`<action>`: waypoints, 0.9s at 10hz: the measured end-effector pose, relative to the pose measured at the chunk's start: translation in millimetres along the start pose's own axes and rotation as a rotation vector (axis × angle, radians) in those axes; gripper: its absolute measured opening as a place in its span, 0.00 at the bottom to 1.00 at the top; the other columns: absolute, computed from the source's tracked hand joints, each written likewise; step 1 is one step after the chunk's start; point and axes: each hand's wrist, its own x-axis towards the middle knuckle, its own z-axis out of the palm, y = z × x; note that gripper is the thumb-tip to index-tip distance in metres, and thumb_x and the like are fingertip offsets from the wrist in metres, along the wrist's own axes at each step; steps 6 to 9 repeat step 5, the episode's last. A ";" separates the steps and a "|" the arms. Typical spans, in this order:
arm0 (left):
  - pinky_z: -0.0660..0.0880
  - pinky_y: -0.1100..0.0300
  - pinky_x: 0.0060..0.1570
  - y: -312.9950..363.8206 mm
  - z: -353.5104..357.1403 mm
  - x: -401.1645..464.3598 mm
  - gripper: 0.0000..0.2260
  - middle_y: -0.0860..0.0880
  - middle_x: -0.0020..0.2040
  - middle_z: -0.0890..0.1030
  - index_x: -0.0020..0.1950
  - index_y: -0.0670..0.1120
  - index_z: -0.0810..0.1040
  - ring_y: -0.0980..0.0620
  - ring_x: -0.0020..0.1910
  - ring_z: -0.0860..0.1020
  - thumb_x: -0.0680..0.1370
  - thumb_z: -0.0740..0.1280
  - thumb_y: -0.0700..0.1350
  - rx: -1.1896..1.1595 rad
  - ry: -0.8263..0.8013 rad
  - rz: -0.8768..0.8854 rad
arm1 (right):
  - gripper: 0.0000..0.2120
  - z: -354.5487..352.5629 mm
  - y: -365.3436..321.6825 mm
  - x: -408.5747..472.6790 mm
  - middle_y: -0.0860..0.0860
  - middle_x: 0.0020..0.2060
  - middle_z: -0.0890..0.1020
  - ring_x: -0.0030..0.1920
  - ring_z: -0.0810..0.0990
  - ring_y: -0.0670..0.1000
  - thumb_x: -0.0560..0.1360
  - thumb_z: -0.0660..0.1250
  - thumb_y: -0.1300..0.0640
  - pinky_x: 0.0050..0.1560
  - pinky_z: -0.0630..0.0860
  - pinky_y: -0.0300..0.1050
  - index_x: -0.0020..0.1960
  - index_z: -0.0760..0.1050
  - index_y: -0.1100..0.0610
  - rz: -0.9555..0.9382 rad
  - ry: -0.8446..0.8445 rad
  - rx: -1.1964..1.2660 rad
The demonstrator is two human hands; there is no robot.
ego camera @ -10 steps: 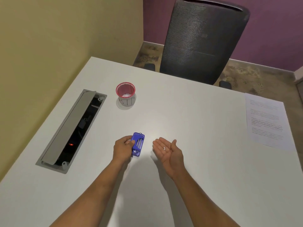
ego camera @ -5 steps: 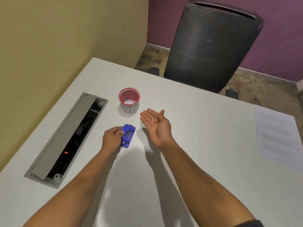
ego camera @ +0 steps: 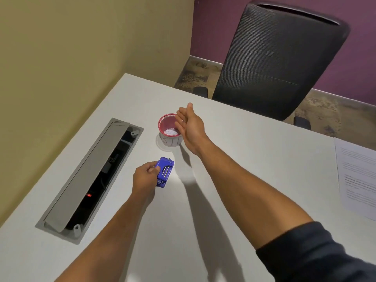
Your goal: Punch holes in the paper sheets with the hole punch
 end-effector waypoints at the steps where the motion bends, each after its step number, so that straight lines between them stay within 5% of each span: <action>1: 0.71 0.74 0.25 0.7 1.8 -4.0 0.09 0.45 0.40 0.80 0.56 0.38 0.80 0.55 0.33 0.77 0.79 0.62 0.35 0.016 0.016 0.031 | 0.31 6.5 -2.2 15.2 0.55 0.74 0.67 0.72 0.68 0.55 0.81 0.48 0.38 0.69 0.66 0.51 0.76 0.62 0.56 0.051 -0.020 -0.245; 3: 0.70 0.75 0.24 6.1 3.3 -10.0 0.09 0.44 0.45 0.79 0.57 0.40 0.77 0.58 0.32 0.77 0.78 0.64 0.35 -0.002 0.066 0.035 | 0.33 8.4 -1.3 26.2 0.52 0.76 0.64 0.74 0.65 0.55 0.79 0.45 0.34 0.68 0.63 0.51 0.78 0.57 0.51 0.048 -0.118 -0.454; 5: 0.68 0.72 0.43 8.2 5.6 -25.0 0.16 0.49 0.56 0.73 0.64 0.44 0.74 0.50 0.55 0.74 0.77 0.69 0.43 0.104 0.214 0.165 | 0.30 -12.0 2.8 6.9 0.51 0.74 0.69 0.72 0.69 0.54 0.81 0.44 0.37 0.64 0.65 0.46 0.75 0.65 0.51 -0.167 0.006 -0.494; 9: 0.68 0.72 0.43 8.2 5.6 -25.0 0.16 0.49 0.56 0.73 0.64 0.44 0.74 0.50 0.55 0.74 0.77 0.69 0.43 0.104 0.214 0.165 | 0.30 -12.0 2.8 6.9 0.51 0.74 0.69 0.72 0.69 0.54 0.81 0.44 0.37 0.64 0.65 0.46 0.75 0.65 0.51 -0.167 0.006 -0.494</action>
